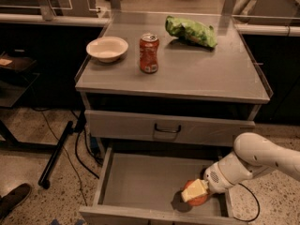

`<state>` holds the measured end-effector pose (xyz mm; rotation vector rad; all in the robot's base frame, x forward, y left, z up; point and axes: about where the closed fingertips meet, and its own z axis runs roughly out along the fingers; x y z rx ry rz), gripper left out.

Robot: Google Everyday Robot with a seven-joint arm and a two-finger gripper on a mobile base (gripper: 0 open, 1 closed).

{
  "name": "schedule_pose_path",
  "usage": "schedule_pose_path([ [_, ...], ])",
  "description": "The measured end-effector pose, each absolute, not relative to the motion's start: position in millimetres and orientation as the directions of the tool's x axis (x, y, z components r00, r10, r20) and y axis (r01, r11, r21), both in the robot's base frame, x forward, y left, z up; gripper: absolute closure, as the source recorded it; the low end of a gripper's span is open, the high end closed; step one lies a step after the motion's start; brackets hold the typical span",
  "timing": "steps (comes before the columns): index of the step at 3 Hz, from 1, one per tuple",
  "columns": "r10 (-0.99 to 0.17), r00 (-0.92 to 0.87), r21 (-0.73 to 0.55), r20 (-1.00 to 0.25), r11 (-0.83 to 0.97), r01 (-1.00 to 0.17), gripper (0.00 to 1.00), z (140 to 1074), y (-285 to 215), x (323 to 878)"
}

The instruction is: Place apple into middle drawer

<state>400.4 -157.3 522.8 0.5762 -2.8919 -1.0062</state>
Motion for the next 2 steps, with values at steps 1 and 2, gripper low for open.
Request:
schedule_pose_path([
  [1, -0.203, -0.977, 0.625, -0.061, 0.756, -0.196, 1.00, 472, -154, 408],
  [2, -0.144, -0.988, 0.617, -0.057, 0.773, -0.148, 1.00, 450, -150, 419],
])
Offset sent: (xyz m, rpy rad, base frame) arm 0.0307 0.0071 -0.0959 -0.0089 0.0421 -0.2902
